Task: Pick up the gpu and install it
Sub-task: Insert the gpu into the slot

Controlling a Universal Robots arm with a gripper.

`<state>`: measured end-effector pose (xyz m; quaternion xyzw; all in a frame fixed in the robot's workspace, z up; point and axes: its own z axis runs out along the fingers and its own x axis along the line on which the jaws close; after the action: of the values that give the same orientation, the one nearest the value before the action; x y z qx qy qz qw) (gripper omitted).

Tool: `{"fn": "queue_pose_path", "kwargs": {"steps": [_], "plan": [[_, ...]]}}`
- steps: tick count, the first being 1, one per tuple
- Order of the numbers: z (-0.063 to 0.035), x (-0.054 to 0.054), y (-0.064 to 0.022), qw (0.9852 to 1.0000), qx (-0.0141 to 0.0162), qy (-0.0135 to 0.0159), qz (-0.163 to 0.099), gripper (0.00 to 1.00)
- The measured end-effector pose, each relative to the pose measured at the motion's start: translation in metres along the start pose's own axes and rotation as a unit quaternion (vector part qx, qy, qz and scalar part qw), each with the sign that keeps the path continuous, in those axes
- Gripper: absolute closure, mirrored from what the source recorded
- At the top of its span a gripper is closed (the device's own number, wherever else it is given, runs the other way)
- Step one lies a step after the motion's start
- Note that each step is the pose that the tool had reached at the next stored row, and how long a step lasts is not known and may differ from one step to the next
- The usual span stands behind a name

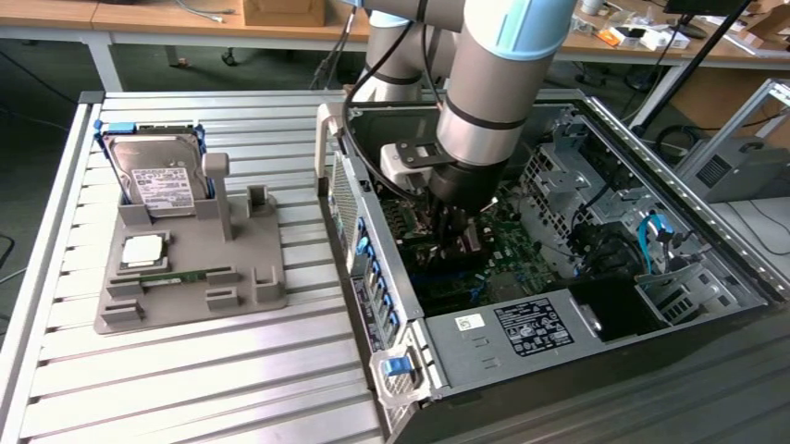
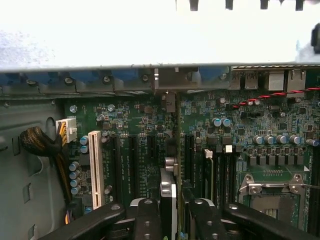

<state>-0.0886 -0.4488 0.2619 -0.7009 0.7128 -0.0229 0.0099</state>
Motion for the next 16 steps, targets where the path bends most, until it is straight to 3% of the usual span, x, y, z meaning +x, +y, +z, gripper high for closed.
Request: {"fn": "queue_pose_path", "kwargs": {"steps": [16], "plan": [[0.0024,0.0001,-0.0001,1.0,0.0,0.0007,0.0,0.73]]}}
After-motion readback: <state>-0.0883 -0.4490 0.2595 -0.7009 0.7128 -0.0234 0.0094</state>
